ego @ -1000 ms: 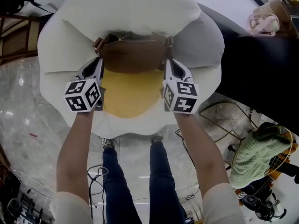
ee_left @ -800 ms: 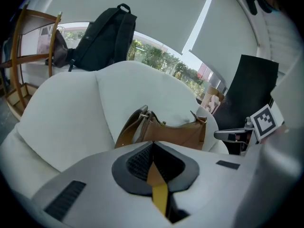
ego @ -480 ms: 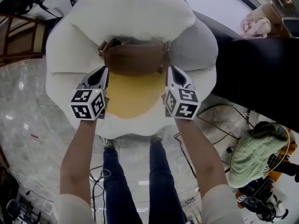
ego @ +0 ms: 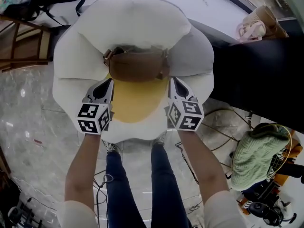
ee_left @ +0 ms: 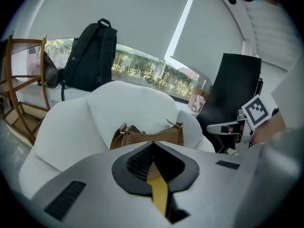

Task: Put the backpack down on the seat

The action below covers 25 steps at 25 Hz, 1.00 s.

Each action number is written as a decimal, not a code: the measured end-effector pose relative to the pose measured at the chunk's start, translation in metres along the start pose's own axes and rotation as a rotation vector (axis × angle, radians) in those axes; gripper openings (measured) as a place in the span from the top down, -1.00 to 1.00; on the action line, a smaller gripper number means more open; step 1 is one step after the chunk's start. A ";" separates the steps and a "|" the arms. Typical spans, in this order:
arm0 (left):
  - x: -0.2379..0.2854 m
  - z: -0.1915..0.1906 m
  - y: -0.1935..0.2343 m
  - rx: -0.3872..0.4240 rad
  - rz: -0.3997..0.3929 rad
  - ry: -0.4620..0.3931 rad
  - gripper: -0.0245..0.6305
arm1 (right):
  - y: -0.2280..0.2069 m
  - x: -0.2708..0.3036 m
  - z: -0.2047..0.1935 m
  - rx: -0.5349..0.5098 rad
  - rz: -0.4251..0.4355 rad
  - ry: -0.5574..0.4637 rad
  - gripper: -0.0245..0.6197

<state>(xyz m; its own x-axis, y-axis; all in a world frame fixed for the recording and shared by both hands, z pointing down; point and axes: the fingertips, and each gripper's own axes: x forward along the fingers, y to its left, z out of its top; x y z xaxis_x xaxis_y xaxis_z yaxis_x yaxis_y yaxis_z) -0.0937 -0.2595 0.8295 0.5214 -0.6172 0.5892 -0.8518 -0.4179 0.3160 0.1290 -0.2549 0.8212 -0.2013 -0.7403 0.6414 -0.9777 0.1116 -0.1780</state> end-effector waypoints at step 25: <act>-0.180 0.129 -0.117 0.032 -0.040 -0.163 0.82 | 0.060 -0.202 0.138 0.013 0.150 -0.226 0.83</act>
<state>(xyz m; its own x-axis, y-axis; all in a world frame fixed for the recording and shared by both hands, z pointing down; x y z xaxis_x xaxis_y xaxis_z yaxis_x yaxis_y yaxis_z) -0.0815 -0.1855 0.5908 0.5587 -0.6982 0.4476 -0.8293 -0.4642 0.3112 0.1191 -0.1898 0.5782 -0.3240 -0.8456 0.4241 -0.9367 0.2239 -0.2692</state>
